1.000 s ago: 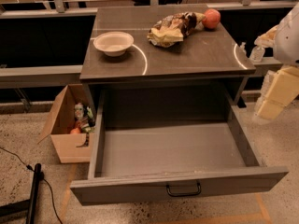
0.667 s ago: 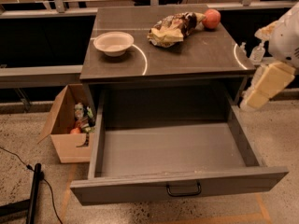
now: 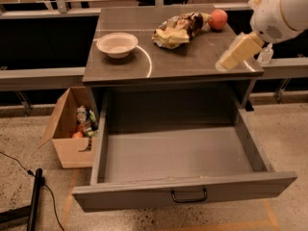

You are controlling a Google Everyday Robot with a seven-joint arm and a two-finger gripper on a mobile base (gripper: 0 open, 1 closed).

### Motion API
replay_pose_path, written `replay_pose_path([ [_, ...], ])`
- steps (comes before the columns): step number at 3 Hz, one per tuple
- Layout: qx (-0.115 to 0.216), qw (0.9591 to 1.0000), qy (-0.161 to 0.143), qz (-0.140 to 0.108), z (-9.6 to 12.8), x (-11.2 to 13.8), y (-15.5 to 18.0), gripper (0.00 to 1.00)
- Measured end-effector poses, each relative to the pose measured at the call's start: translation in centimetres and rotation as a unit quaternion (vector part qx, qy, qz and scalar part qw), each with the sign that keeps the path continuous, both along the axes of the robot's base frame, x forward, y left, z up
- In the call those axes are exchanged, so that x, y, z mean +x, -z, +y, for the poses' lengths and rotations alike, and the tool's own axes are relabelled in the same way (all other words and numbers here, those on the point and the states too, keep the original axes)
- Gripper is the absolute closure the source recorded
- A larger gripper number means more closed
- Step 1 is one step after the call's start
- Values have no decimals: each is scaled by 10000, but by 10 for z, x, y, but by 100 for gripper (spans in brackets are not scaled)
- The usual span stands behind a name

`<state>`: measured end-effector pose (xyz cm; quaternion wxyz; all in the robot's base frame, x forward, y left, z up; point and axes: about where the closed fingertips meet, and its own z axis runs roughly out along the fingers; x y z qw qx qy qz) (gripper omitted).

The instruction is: Place brown chip bag into top drawer

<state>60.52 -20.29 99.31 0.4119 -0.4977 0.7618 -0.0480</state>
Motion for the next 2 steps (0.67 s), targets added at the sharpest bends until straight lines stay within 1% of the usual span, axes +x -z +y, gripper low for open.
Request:
replay_pose_path([
  [1, 371, 9979, 98, -523, 20, 69, 1, 0],
  [2, 431, 9968, 118, -664, 23, 78, -2, 0],
])
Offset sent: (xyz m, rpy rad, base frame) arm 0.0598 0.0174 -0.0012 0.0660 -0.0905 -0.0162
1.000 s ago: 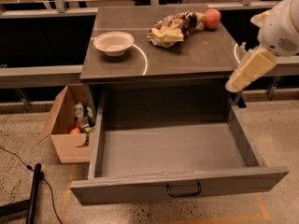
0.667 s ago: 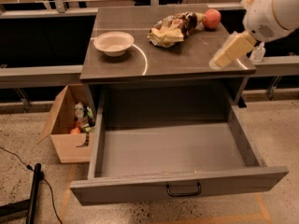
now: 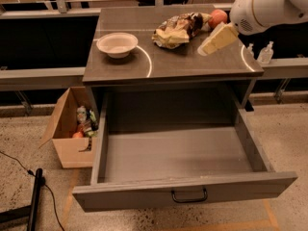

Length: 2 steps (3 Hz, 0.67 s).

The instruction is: Place brown chip bag into top drawer

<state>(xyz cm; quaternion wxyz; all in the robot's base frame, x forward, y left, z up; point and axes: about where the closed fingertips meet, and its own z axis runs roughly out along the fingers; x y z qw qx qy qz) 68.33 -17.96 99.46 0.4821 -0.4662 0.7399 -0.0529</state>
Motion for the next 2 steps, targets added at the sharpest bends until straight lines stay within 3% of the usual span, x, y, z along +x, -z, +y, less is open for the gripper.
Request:
replay_pose_path([
  [1, -9, 10000, -10, 24, 0, -1, 1, 0],
  [2, 235, 9996, 109, 55, 5, 8, 17, 0],
])
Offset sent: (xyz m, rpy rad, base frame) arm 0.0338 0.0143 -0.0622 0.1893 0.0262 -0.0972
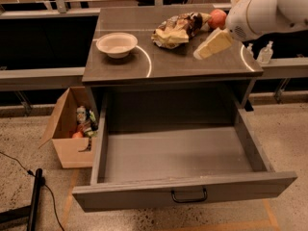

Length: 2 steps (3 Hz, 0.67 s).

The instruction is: Place brown chip bag into top drawer

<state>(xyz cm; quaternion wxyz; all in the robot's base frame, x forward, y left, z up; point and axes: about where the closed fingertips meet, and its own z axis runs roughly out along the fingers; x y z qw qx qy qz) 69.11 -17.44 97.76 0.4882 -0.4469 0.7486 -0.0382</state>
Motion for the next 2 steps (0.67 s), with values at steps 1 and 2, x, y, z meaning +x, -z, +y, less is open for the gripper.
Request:
replay_pose_path([
  [1, 561, 9982, 205, 87, 11, 25, 30, 0],
  [2, 1140, 9924, 456, 114, 19, 55, 54, 0],
])
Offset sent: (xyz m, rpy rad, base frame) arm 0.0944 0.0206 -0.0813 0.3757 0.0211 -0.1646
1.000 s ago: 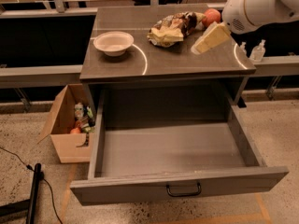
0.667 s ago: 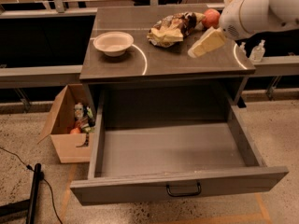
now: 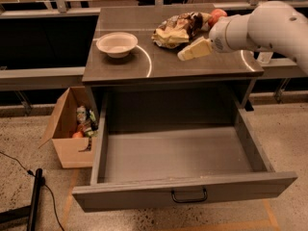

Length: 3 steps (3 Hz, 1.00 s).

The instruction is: Place brown chip bag into top drawer

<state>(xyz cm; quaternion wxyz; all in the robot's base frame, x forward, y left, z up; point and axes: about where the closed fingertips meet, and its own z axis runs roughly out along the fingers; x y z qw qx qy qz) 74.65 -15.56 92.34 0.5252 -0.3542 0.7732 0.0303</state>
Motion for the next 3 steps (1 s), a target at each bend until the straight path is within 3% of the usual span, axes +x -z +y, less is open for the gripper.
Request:
replay_pose_path([
  [1, 547, 9981, 272, 6, 7, 33, 18, 0],
  [3, 1643, 9823, 882, 180, 22, 96, 45, 0],
])
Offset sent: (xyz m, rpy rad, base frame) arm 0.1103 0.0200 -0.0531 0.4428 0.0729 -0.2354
